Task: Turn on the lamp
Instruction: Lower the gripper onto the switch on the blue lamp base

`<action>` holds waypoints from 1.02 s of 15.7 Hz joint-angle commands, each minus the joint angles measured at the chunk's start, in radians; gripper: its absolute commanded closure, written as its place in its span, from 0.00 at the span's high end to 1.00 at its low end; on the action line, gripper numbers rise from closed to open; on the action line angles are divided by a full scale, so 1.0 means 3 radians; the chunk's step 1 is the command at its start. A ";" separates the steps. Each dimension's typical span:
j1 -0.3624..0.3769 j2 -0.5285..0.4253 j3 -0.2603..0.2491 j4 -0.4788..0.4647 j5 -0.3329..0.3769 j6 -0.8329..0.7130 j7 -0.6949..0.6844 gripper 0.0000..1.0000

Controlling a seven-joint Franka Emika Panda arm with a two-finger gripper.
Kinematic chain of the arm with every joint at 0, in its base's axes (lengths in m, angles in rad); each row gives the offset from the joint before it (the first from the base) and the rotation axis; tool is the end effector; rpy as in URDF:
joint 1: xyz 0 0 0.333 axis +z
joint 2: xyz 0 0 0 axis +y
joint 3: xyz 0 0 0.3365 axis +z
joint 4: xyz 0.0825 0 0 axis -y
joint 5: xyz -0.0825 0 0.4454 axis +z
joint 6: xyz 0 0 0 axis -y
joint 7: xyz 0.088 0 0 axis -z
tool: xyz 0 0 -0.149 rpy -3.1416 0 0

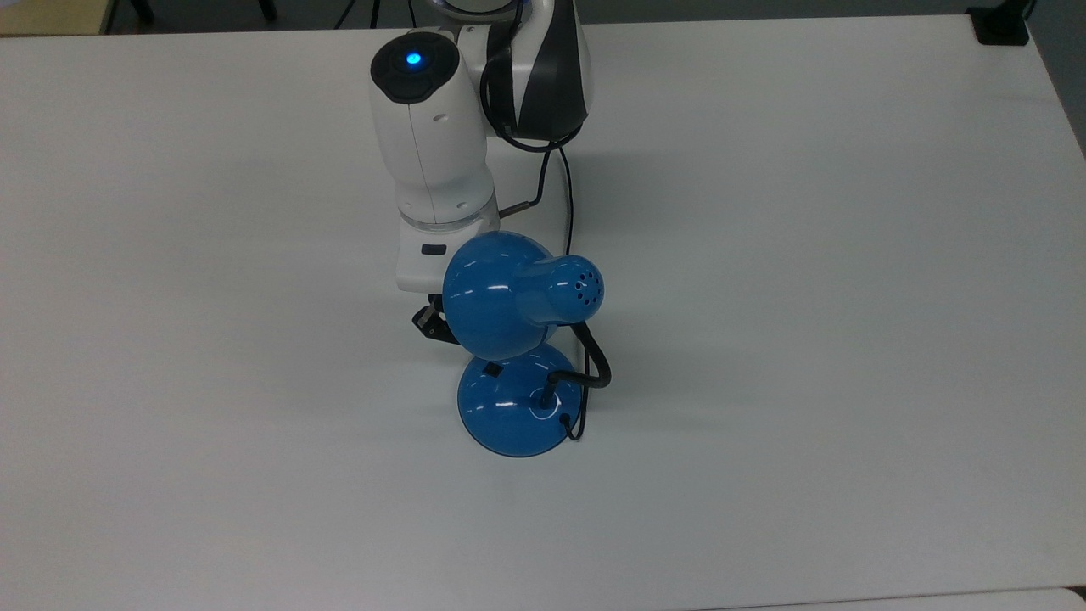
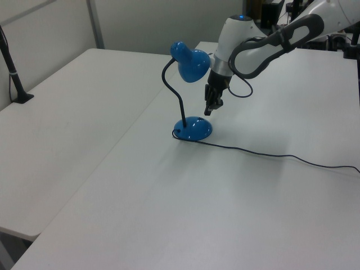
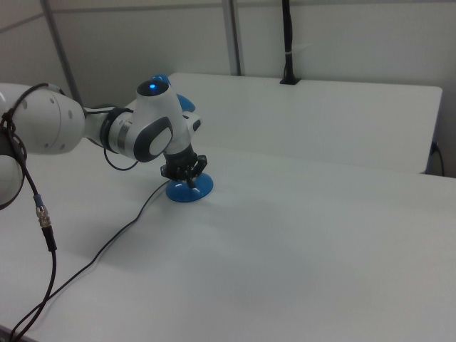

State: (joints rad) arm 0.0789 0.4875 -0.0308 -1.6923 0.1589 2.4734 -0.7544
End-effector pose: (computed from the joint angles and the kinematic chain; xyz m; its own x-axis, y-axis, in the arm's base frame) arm 0.7694 0.0428 0.2877 0.7238 0.6281 0.2855 0.6264 -0.7717 0.1098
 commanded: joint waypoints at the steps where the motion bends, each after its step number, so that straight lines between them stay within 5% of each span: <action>1: -0.0206 -0.0111 0.0112 -0.0142 0.0114 0.0080 -0.0359 0.00; 5: -0.0467 -0.0239 0.0363 -0.0301 0.0309 0.0080 -0.0614 0.00; 16: -0.0458 0.0067 0.0414 -0.0224 0.0360 0.0565 -0.0625 0.00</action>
State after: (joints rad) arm -0.0606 0.5046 0.0874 -1.7513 0.2333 2.6135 -0.9116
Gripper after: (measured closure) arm 0.991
